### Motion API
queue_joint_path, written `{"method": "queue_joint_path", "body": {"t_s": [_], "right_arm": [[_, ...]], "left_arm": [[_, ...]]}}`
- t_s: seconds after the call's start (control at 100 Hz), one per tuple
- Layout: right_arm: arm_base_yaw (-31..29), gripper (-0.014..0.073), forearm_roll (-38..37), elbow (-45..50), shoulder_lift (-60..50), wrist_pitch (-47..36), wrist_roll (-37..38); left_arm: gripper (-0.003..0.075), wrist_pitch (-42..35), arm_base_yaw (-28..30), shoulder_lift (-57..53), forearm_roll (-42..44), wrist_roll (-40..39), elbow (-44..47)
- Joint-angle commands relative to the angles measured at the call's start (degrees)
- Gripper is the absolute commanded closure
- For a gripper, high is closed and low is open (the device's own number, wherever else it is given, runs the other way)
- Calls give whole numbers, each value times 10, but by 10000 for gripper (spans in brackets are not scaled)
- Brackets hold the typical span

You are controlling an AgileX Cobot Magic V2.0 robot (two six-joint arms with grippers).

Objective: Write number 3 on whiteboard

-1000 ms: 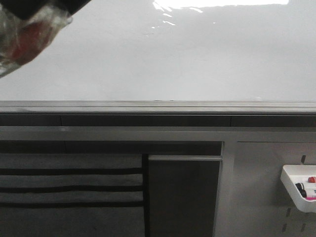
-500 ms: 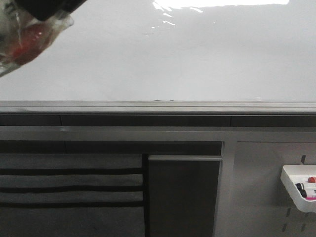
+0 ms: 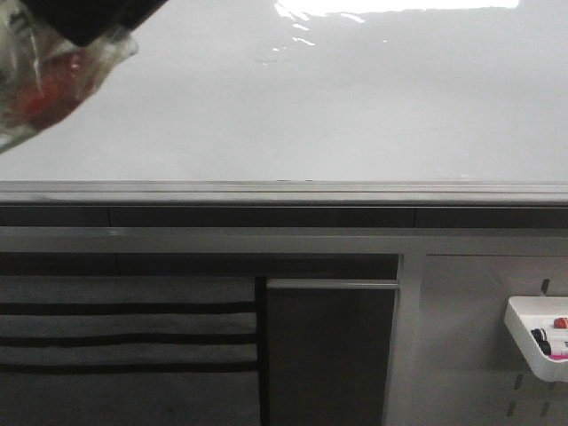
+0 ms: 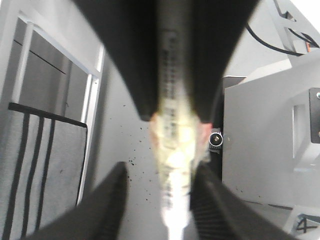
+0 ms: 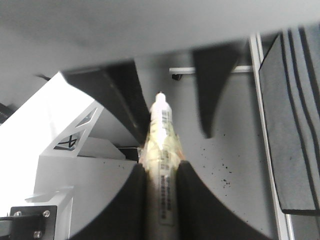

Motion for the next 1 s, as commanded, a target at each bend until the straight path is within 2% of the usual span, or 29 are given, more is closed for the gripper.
{"method": "queue_joint_path", "body": {"t_s": [0.0, 0.16, 0.32, 0.55, 0.63, 0.7, 0.79, 0.99], "right_arm": [[1, 622, 21, -19, -15, -10, -9], [-7, 622, 3, -19, -18, -25, -4], [-30, 622, -63, -21, -44, -51, 60], [-84, 622, -192, -11, -114, -7, 251], [-119, 622, -227, 22, -146, -25, 336], [-153, 622, -231, 64, -179, -55, 377], [-182, 622, -230, 121, -223, -101, 386], [-185, 622, -230, 225, -279, -207, 386]], "left_arm": [[261, -28, -4, -9, -14, 2, -19], [259, -28, 3, -14, 6, 0, -24], [259, -58, 41, -42, 21, -45, -28], [259, -64, 116, -117, 20, -107, -18], [259, -94, 141, -149, 20, -137, 4], [259, -118, 160, -178, 20, -159, 33], [259, -140, 178, -208, 6, -166, 70], [259, -189, 182, -233, -16, -166, 105]]}}
